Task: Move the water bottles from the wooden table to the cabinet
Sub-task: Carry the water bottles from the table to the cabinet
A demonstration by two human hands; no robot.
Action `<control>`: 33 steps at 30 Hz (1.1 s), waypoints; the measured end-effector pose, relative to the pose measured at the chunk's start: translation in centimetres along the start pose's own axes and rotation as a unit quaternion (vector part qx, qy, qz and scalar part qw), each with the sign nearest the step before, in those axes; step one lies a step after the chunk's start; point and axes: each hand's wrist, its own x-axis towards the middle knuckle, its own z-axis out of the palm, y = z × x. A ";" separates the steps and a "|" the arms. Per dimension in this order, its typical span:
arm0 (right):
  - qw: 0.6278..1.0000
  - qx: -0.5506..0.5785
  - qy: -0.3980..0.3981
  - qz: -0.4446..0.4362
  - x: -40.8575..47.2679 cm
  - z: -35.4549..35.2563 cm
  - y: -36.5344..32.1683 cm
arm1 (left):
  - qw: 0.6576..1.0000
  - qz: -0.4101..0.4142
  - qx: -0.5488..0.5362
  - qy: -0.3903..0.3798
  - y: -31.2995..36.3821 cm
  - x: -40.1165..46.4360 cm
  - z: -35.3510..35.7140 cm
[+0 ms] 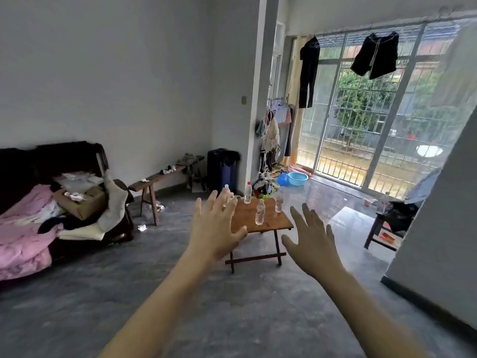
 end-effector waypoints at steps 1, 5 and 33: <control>1.000 0.001 0.002 -0.003 0.7 0.4 0.0 | 1.000 -0.006 0.003 -0.007 -0.5 0.6 0.6; 1.000 0.011 0.010 -0.013 4.2 1.8 -0.3 | 1.000 -0.006 0.018 -0.024 -1.8 3.3 3.4; 0.998 0.010 -0.014 -0.055 37.7 7.8 20.5 | 0.997 -0.003 0.020 -0.077 7.5 36.7 22.1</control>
